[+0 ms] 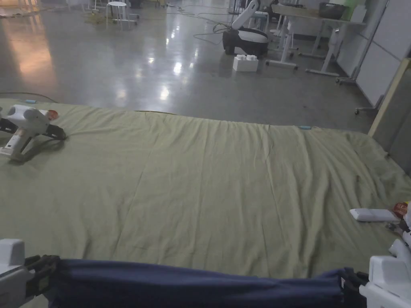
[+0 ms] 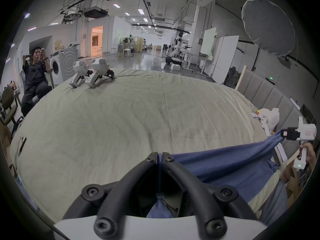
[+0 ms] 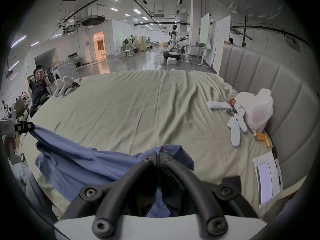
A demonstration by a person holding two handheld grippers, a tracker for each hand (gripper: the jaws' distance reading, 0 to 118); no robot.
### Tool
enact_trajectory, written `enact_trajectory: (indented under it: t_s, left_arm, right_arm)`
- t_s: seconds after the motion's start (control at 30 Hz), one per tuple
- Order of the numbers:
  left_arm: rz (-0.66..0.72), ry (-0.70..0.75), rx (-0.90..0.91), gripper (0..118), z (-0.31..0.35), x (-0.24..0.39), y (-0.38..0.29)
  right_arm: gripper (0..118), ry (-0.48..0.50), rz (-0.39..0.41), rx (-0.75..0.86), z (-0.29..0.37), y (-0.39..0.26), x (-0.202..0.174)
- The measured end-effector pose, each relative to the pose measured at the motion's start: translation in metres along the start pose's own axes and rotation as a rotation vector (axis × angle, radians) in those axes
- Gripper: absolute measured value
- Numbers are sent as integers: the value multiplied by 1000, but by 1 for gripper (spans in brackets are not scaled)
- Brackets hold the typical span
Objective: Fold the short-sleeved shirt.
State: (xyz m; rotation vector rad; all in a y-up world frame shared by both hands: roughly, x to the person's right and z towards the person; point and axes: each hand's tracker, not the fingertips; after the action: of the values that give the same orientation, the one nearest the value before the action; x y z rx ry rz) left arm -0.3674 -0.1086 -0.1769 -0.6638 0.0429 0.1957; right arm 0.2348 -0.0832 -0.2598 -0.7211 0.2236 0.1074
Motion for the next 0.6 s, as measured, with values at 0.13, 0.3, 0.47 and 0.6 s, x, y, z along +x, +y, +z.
enact_trajectory:
  t_s: [0.13,0.3,0.47,0.6]
  left_arm:
    - [29,5,-10,0,19,-8,-32]
    - [4,20,-113,0,20,-16,-74]
    - [-12,42,-180,0,7,-18,-99]
    - [-24,60,-213,3,-2,-8,-107]
  right_arm:
    - [1,-22,2,-42,21,-41,-6]
    - [1,-59,15,-130,24,-85,-8]
    - [1,-68,14,-204,10,-116,-15]
    - [1,-74,-2,-234,-5,-131,-14]
